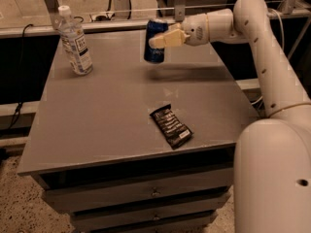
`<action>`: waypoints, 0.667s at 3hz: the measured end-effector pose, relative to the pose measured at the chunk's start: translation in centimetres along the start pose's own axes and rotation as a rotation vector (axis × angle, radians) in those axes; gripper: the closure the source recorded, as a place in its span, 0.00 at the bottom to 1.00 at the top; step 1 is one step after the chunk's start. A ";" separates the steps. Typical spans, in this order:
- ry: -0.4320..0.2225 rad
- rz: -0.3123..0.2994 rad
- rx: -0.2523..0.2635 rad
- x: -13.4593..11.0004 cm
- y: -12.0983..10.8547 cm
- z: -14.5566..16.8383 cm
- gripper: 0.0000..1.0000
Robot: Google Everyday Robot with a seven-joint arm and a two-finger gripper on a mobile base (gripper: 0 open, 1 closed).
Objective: Pick pepsi can
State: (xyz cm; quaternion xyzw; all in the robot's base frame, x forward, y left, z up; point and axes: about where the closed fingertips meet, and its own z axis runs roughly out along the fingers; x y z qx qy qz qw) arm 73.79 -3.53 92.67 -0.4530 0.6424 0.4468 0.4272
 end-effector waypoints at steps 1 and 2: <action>0.002 0.033 -0.156 0.2 6.3 -0.4 1.00; 0.014 0.051 -0.179 1.1 6.8 0.6 1.00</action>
Offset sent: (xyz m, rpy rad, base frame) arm -0.0521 0.0063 0.0094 0.0330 0.0537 0.1201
